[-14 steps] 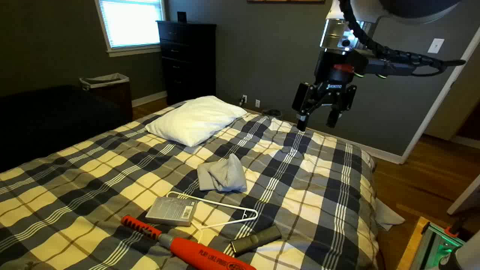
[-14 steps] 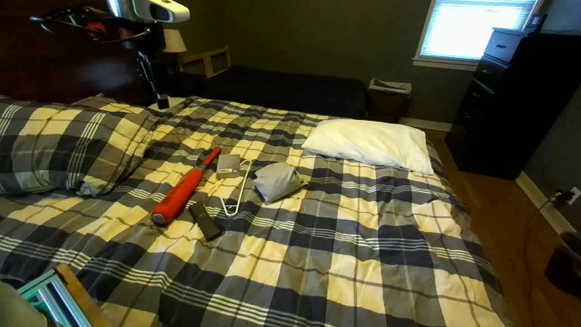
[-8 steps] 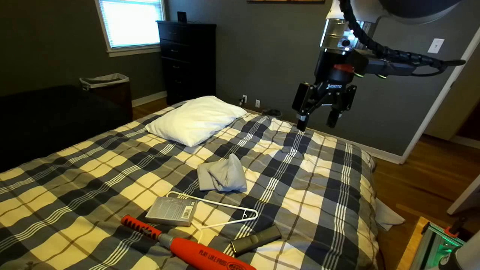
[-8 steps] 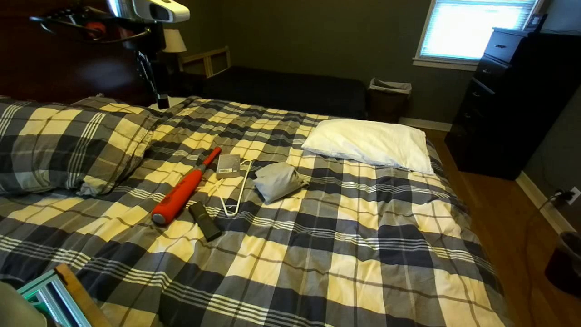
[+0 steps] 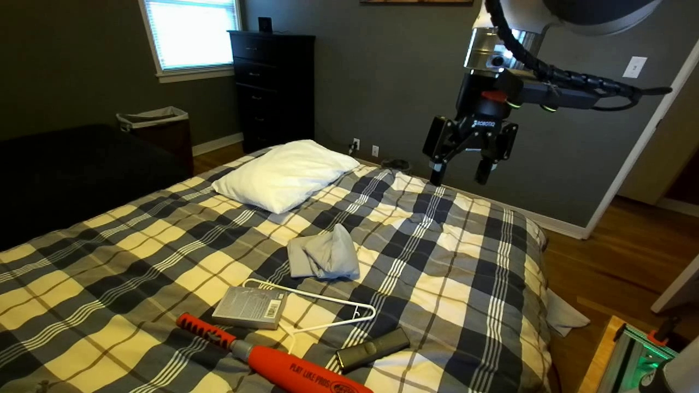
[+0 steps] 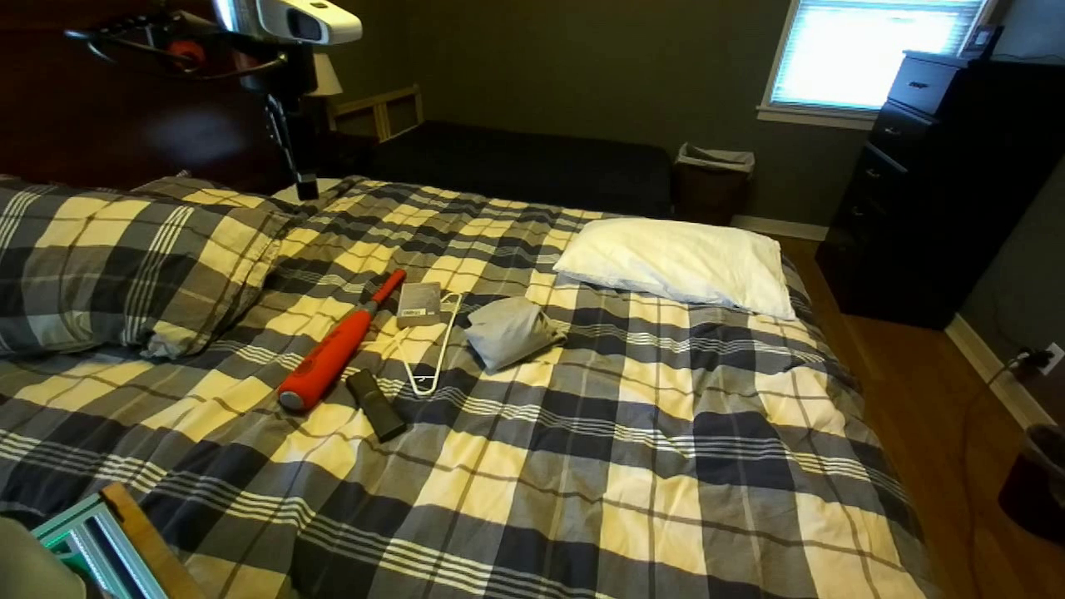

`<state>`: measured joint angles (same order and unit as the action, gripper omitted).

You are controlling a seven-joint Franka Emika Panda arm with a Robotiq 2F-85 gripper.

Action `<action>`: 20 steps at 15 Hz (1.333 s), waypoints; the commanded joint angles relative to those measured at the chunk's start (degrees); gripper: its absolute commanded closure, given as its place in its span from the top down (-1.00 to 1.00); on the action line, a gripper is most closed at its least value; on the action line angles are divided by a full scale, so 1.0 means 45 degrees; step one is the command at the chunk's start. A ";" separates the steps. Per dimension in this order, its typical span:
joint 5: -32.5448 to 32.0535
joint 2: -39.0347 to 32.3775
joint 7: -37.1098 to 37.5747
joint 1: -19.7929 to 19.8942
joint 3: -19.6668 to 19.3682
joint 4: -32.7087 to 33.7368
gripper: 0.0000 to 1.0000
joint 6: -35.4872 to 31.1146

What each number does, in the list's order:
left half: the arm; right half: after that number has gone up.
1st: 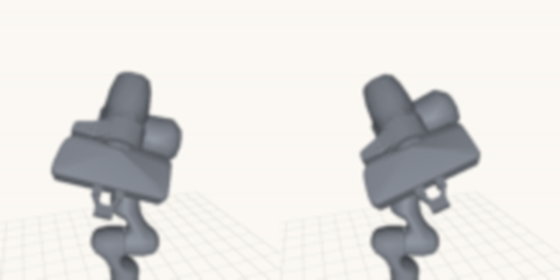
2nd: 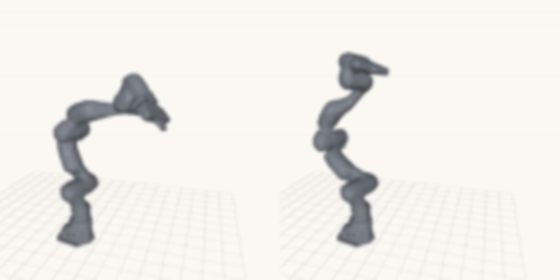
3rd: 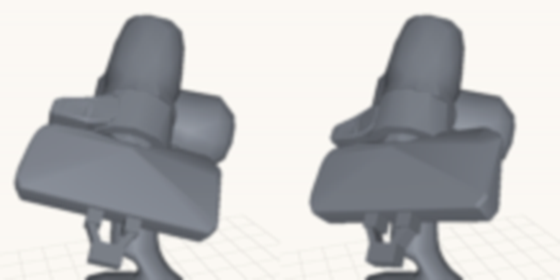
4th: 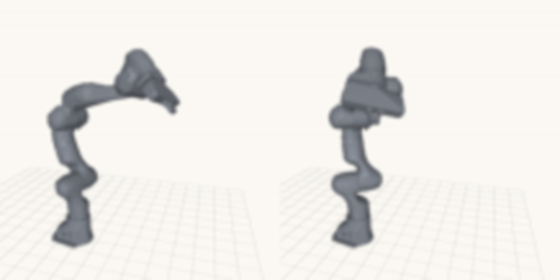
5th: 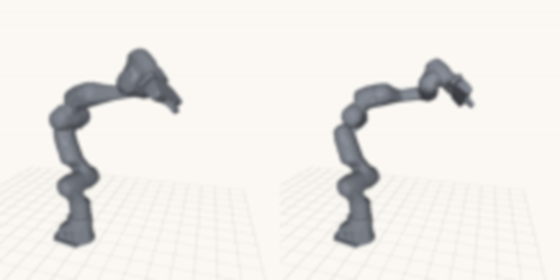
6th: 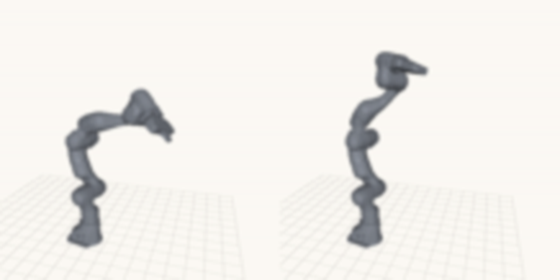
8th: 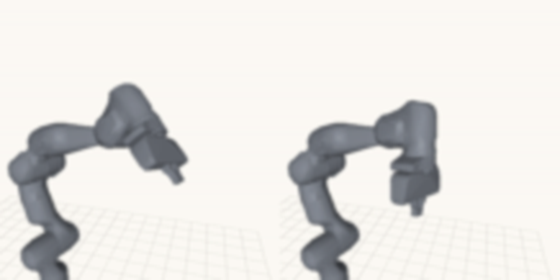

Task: Raise one grey cloth, then put it on the bed

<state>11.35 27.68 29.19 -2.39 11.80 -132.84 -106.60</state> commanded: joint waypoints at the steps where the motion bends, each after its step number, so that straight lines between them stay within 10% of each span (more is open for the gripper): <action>1: -0.0150 -0.2590 0.0542 0.0815 -0.0534 0.1315 1.00 -0.0383; 10: -0.1845 -0.8661 0.2373 0.0573 -0.1450 0.7490 1.00 0.3026; 11: -0.2116 -0.7474 0.2302 0.0537 -0.1622 0.5761 1.00 0.1563; 17: -0.1885 -0.8622 0.2381 0.0232 -0.1763 0.7279 1.00 0.2483; 20: -0.2416 -1.1139 0.3862 -0.0017 -0.2187 1.0096 1.00 0.2931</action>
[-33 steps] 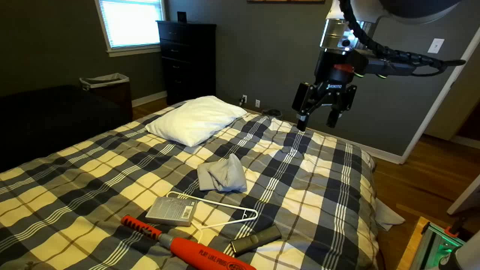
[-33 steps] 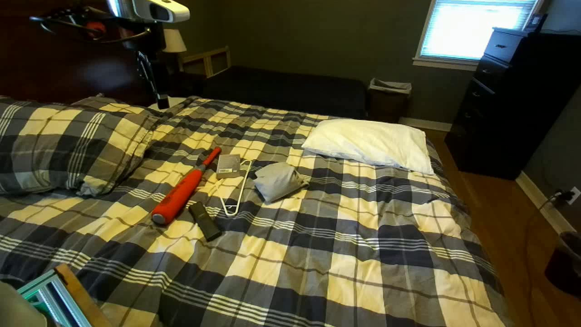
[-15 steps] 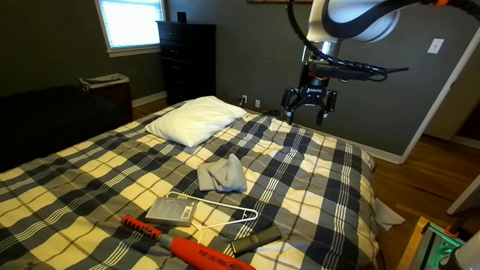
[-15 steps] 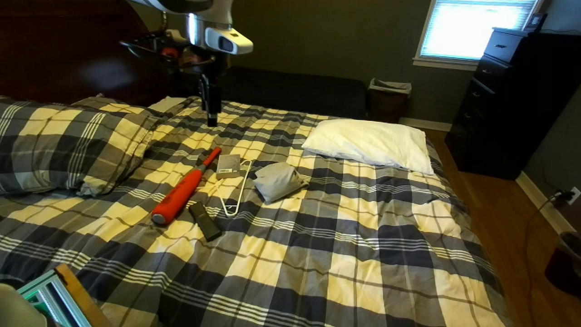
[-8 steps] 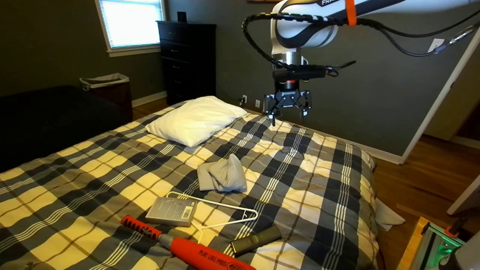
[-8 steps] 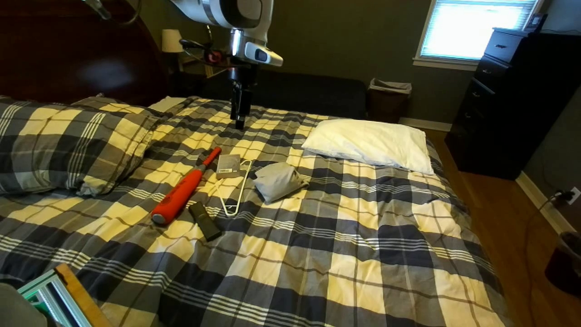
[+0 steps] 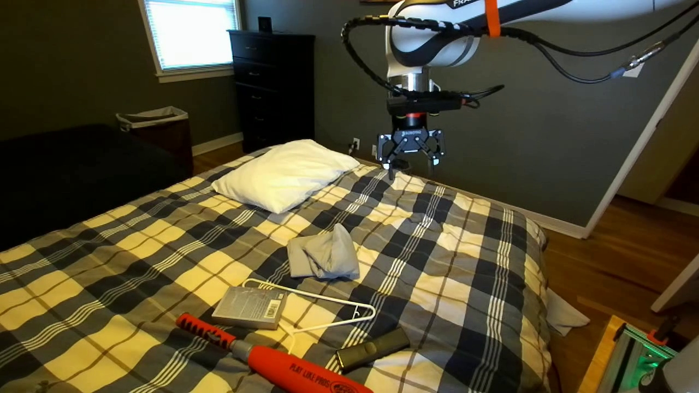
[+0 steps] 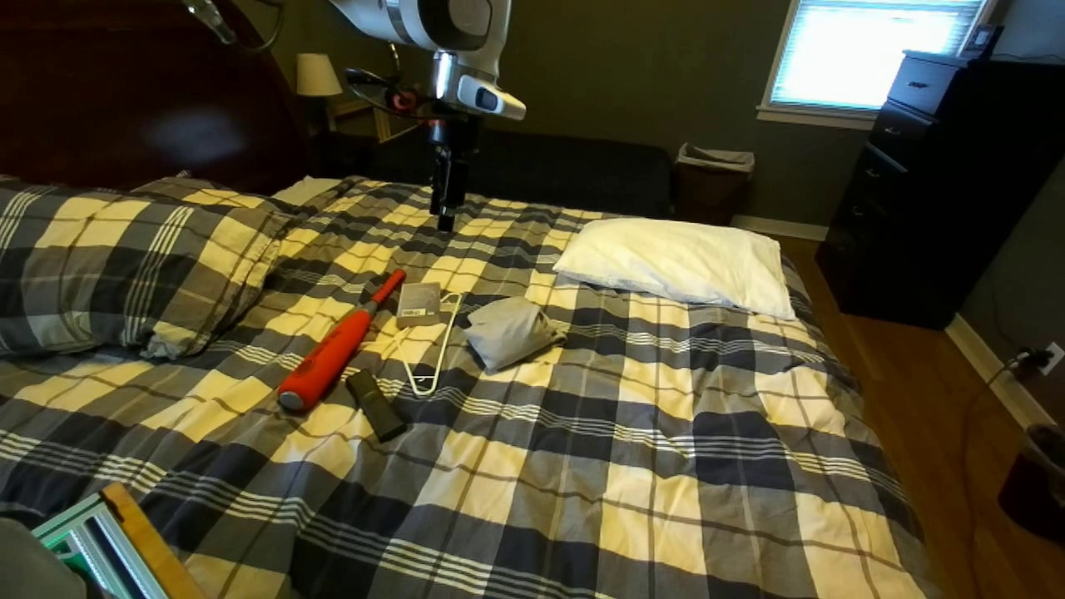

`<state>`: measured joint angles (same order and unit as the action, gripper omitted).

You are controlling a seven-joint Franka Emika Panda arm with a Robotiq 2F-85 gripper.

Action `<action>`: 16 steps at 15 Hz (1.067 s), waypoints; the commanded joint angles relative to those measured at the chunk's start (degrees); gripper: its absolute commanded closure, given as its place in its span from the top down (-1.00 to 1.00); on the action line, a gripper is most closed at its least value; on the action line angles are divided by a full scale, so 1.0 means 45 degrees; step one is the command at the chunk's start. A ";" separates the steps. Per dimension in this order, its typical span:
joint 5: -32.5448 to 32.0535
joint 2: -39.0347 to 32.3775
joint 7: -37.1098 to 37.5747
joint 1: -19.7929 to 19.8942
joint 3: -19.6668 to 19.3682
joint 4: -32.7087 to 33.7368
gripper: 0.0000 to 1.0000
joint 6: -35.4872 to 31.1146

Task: Raise one grey cloth, then put it on the bed

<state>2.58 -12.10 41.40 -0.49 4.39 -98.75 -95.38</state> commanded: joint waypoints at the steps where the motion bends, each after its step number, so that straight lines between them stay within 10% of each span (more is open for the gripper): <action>1: -0.1013 -0.2754 0.1632 -0.0619 -0.0718 0.3017 1.00 0.0460; 8: -0.1699 -0.6771 0.0449 -0.1070 -0.1241 0.7594 1.00 0.3496; 9: -0.1726 -0.5474 0.1163 -0.1158 -0.1483 0.5750 1.00 0.2304; 16: -0.2456 -0.6943 0.1051 -0.1659 -0.1808 0.7490 1.00 0.1976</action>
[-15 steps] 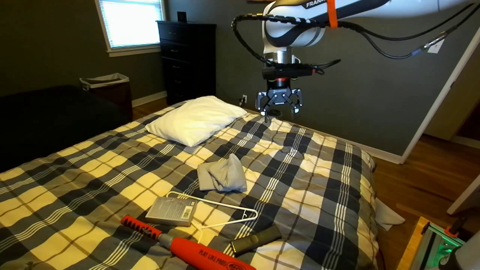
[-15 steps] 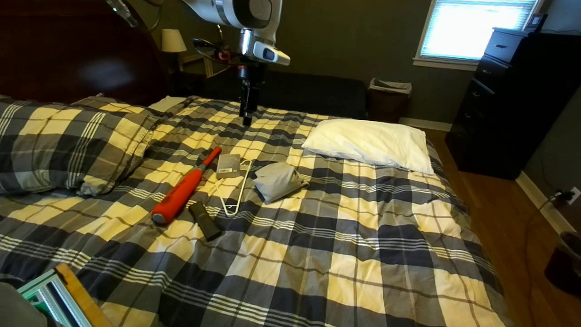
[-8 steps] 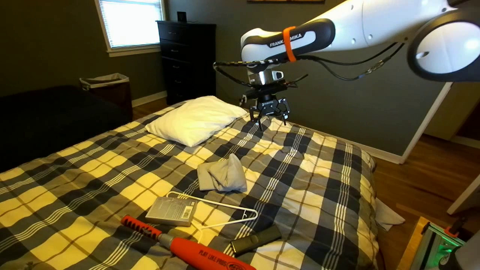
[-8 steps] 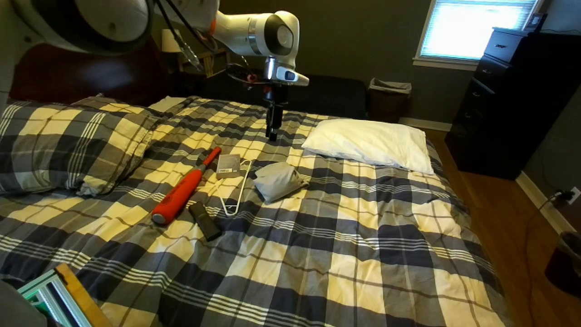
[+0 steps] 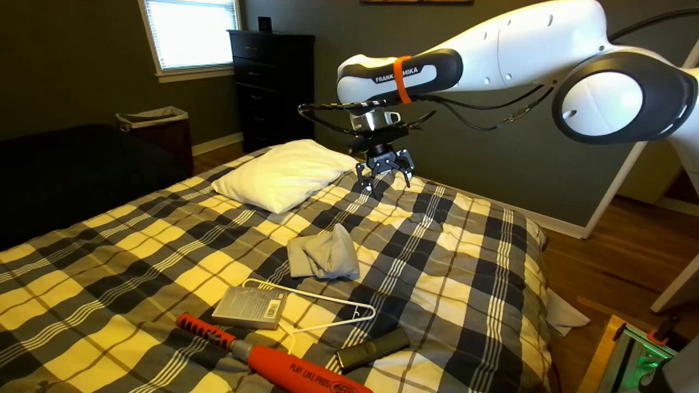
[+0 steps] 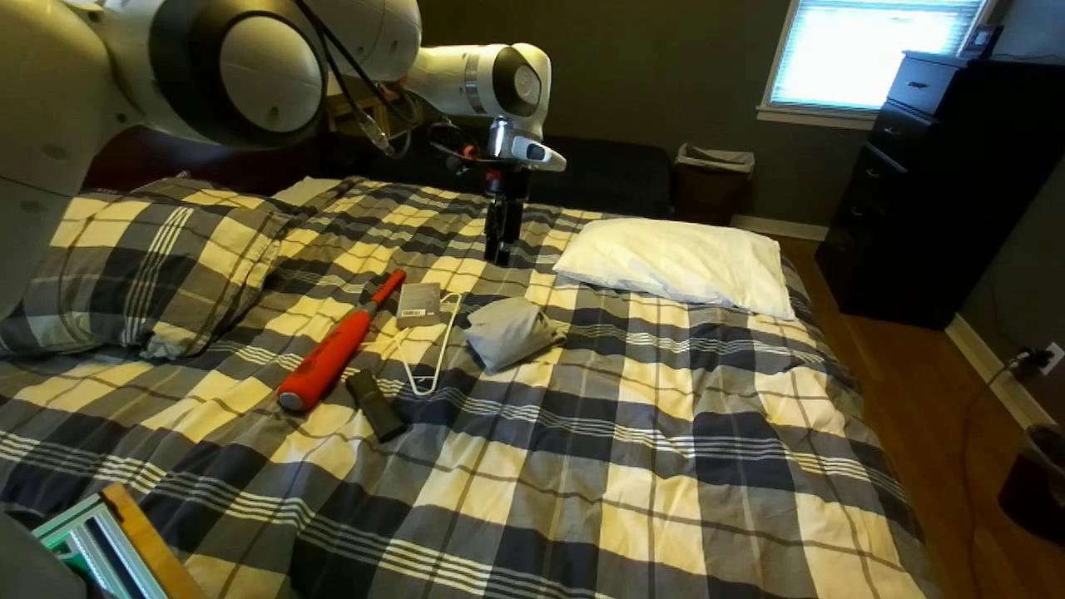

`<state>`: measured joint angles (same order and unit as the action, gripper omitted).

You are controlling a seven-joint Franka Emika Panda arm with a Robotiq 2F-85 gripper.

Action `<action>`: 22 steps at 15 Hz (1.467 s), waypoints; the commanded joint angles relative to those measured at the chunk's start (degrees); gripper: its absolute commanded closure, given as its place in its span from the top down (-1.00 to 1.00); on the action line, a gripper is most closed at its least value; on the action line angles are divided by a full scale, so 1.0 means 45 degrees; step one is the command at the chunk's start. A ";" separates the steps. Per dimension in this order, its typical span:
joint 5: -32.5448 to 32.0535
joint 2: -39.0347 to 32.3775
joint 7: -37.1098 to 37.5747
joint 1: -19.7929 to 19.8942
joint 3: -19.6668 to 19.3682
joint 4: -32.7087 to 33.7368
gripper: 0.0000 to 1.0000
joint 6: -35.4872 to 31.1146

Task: Raise one grey cloth, then put it on the bed

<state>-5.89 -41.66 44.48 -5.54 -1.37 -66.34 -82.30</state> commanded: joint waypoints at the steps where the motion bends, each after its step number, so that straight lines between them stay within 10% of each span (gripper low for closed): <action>1: -0.0823 -0.0684 0.0543 -0.0681 -0.0666 0.0596 1.00 -0.1293; 10: -0.2069 -0.5494 -0.0796 -0.1950 -0.0907 0.5381 1.00 -0.3345; 11: -0.1824 -0.4319 0.0083 -0.1723 -0.0854 0.3681 1.00 -0.3340; 22: -0.1844 -0.4904 0.0067 -0.1757 -0.0865 0.4438 1.00 -0.3536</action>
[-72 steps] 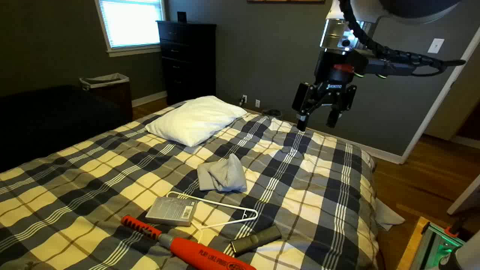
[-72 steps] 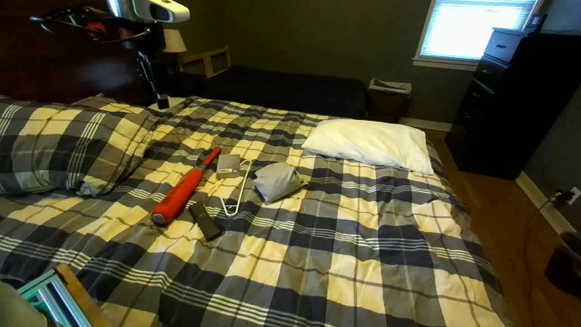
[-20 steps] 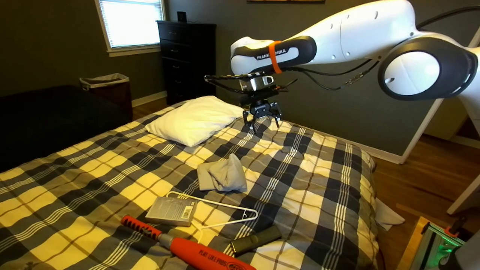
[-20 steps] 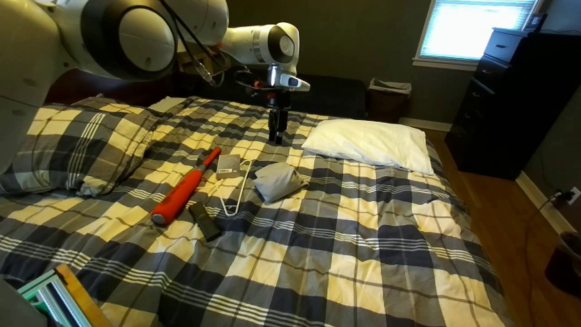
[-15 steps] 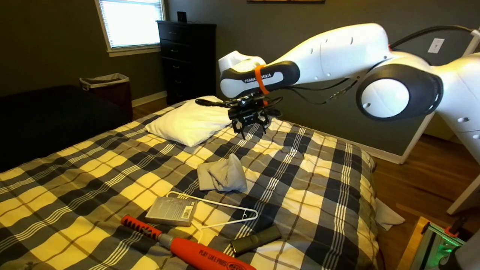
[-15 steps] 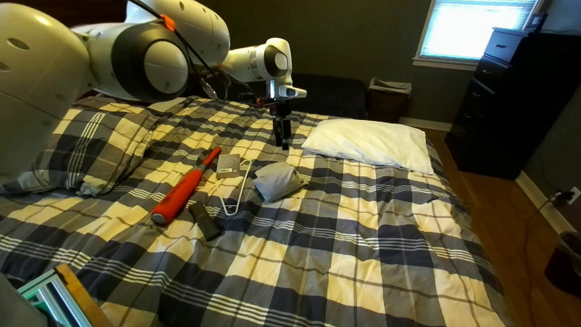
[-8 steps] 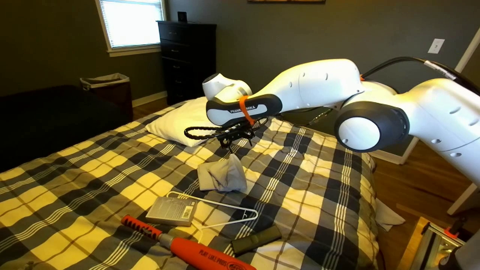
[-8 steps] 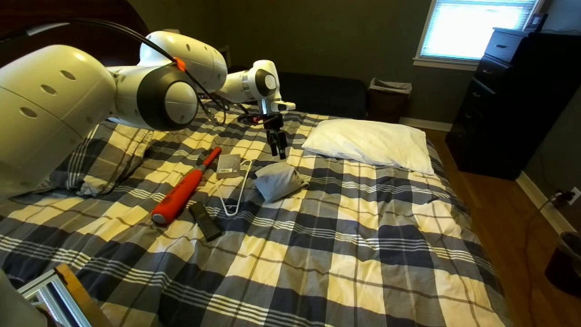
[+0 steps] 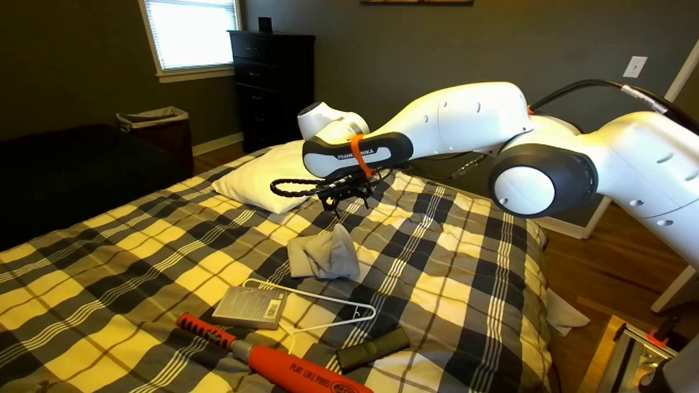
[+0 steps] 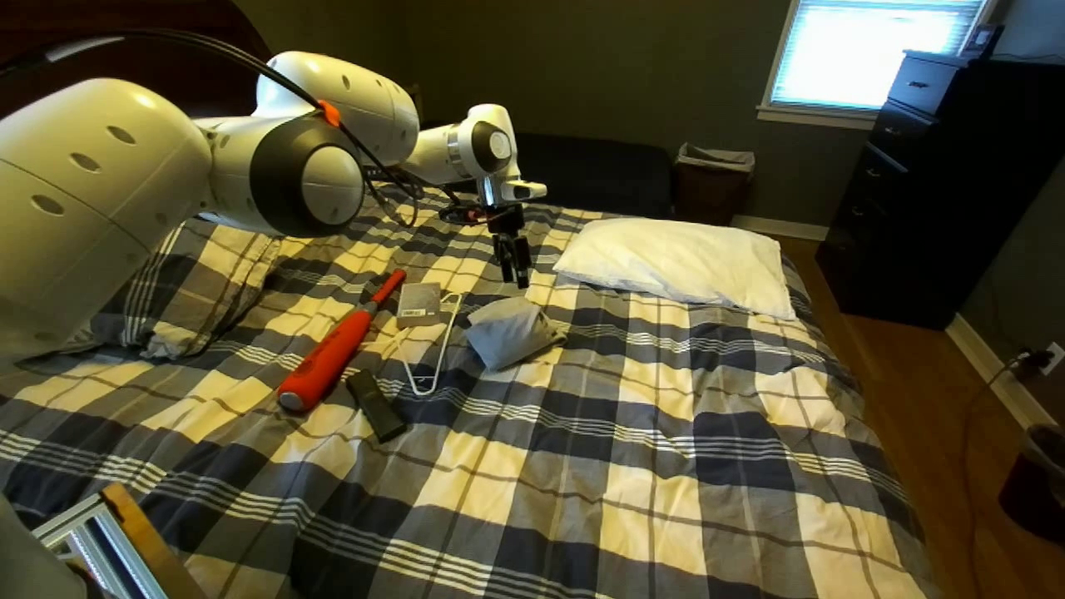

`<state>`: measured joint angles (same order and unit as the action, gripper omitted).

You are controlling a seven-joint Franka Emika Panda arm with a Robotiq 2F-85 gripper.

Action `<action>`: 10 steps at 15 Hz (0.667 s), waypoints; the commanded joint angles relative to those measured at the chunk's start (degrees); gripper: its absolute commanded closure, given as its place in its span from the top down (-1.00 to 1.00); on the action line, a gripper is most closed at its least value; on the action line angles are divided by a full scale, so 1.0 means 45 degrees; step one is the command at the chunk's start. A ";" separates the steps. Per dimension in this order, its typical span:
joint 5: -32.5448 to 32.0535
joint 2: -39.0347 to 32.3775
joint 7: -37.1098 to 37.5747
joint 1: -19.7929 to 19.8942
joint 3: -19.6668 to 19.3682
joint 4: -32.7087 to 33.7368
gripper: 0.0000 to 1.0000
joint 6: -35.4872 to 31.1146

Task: Raise one grey cloth, then put it on the bed

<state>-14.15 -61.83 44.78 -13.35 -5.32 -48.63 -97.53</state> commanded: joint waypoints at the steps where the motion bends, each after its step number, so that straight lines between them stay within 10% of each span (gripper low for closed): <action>1: 0.0038 -0.0652 0.0077 -0.0025 0.0024 0.0785 1.00 -0.0128; 10: -0.0157 -0.2961 -0.1009 -0.0627 0.0117 0.2864 1.00 -0.1158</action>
<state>-14.09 -70.43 42.15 -15.77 -4.83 -41.11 -100.42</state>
